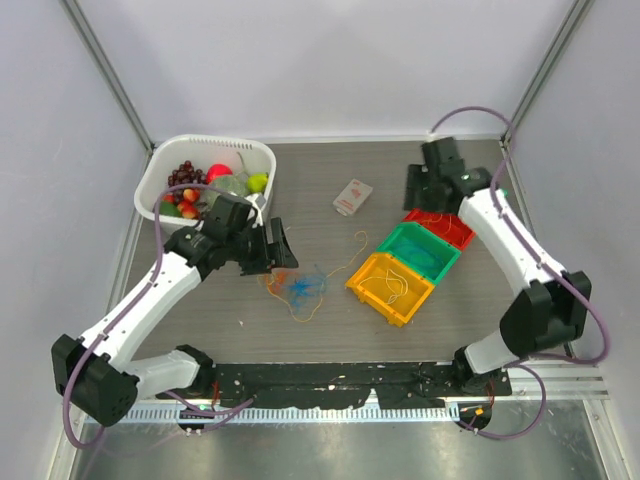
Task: Untangle the cables
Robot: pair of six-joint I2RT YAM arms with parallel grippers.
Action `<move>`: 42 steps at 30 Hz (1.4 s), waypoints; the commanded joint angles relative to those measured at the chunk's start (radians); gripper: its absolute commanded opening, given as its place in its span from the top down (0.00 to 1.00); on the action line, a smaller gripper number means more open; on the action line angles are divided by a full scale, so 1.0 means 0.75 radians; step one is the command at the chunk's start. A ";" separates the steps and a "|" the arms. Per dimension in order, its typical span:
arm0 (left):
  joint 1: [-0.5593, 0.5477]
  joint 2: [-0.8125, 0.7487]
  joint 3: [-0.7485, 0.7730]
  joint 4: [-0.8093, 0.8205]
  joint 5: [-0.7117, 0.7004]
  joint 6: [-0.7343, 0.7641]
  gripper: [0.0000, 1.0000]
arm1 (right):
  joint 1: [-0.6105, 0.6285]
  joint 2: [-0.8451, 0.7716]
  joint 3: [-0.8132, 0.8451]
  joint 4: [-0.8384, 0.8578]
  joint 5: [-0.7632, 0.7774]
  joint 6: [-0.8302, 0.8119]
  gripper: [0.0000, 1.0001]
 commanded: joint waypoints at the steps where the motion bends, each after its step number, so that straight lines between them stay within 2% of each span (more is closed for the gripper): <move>1: 0.007 -0.071 -0.126 0.050 -0.023 -0.145 0.24 | 0.438 -0.206 -0.163 0.207 -0.231 0.143 0.36; 2: 0.005 -0.085 -0.173 0.084 -0.020 -0.178 0.24 | 0.516 -0.229 -0.203 0.289 -0.311 0.160 0.36; 3: 0.007 -0.100 -0.214 0.115 -0.014 -0.220 0.24 | 0.661 -0.274 -0.294 0.420 -0.360 0.162 0.36; 5: 0.007 -0.122 -0.288 0.150 -0.008 -0.294 0.24 | 0.839 -0.311 -0.419 0.616 -0.389 0.125 0.36; 8: 0.009 -0.192 -0.343 0.109 -0.094 -0.413 0.25 | 0.953 -0.272 -0.565 0.791 -0.475 0.159 0.36; 11: 0.009 -0.320 -0.413 0.097 -0.163 -0.517 0.27 | 0.987 -0.150 -0.575 0.867 -0.522 0.192 0.36; 16: 0.009 -0.558 -0.464 -0.032 -0.274 -0.617 0.33 | 1.069 -0.033 -0.653 1.155 -0.579 0.145 0.38; 24: 0.009 -0.946 -0.487 -0.189 -0.466 -0.757 0.38 | 1.080 0.188 -0.518 1.206 -0.653 0.058 0.41; 30: 0.009 -1.051 -0.497 -0.226 -0.450 -0.826 0.37 | 1.078 0.325 -0.434 1.190 -0.649 -0.028 0.40; 32: 0.009 -1.049 -0.487 -0.224 -0.436 -0.822 0.37 | 1.078 0.368 -0.397 1.170 -0.663 -0.051 0.47; 33: 0.009 -1.045 -0.481 -0.228 -0.432 -0.816 0.37 | 1.080 0.388 -0.369 1.137 -0.675 -0.053 0.58; 34: 0.009 -1.025 -0.474 -0.228 -0.426 -0.810 0.37 | 1.084 0.391 -0.348 1.123 -0.698 -0.047 0.62; 35: 0.009 -1.008 -0.470 -0.228 -0.415 -0.806 0.36 | 1.086 0.376 -0.348 1.110 -0.710 -0.043 0.72; 36: 0.011 -0.982 -0.472 -0.228 -0.405 -0.812 0.35 | 1.088 0.340 -0.360 1.110 -0.728 -0.016 0.77; 38: 0.011 -0.918 -0.493 -0.212 -0.366 -0.859 0.34 | 1.088 0.264 -0.393 1.064 -0.761 0.022 0.95; 39: 0.009 -0.876 -0.511 -0.173 -0.340 -0.883 0.34 | 1.088 0.225 -0.401 1.047 -0.765 0.031 0.99; 42: 0.009 -0.735 -0.578 -0.010 -0.185 -0.975 0.34 | 1.088 0.029 -0.485 1.012 -0.763 0.074 0.99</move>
